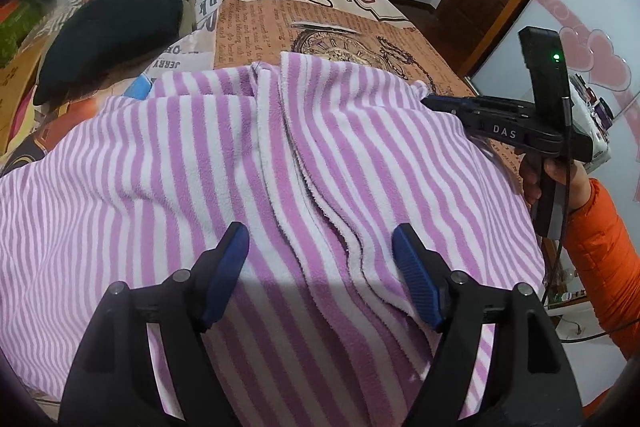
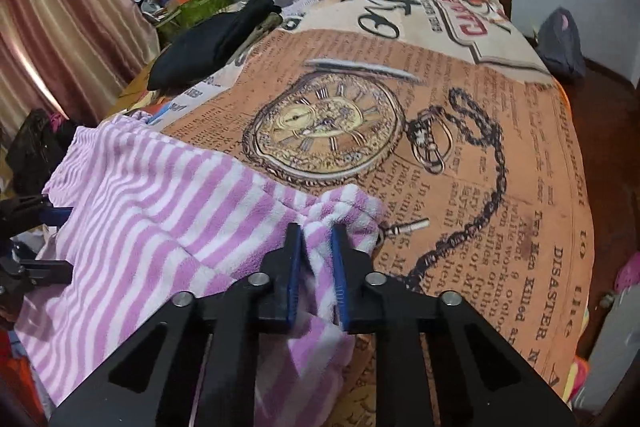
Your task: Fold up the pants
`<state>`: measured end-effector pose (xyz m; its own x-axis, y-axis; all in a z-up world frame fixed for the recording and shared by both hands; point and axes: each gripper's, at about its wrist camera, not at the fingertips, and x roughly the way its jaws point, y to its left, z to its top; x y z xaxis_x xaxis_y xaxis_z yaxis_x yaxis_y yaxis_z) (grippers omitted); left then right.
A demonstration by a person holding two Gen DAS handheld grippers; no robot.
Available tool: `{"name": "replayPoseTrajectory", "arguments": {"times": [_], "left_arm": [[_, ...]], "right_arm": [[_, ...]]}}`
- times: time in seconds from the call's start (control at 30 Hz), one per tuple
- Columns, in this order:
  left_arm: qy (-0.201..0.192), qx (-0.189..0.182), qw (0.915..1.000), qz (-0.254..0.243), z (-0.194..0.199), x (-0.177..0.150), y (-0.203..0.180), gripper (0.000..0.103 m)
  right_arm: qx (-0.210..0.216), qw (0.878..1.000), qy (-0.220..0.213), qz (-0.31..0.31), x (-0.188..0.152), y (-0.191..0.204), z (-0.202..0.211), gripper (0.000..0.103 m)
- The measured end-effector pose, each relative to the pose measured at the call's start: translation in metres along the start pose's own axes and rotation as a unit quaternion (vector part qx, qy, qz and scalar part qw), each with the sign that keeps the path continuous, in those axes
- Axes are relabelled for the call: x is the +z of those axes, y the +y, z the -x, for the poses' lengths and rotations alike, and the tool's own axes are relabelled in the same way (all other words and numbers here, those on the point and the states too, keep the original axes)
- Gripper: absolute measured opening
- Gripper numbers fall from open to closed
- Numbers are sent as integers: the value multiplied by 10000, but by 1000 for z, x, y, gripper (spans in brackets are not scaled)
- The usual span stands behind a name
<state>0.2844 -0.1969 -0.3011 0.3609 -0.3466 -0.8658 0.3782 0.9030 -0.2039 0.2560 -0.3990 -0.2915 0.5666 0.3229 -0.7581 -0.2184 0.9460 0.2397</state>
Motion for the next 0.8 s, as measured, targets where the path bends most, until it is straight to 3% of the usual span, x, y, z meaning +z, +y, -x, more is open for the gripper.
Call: {"name": "replayPoseTrajectory", "arguments": {"times": [0.17,0.4,0.5,0.63,0.8], "left_arm": [[-70,170,9997,-132,2,-6,-3,75],[-34,235,9996,-120,10,-11,0,76],[15,204,9998,-77,17,-6,6,76],[-155,247,9996,-39,22,20,16,76],[-115,80,9998,131,1,64,27,76]], "right_arm": [[-446,9978,-488,54,7,3,12,8],[-739,9965,-373,-85,16,1,15,8],[-801,9953,-477,-276,10,-1,43,13],[-800,9937,-653,-429,-11,4,82,34],[-683,9937,-596,-652,-52,24,100,37]]}}
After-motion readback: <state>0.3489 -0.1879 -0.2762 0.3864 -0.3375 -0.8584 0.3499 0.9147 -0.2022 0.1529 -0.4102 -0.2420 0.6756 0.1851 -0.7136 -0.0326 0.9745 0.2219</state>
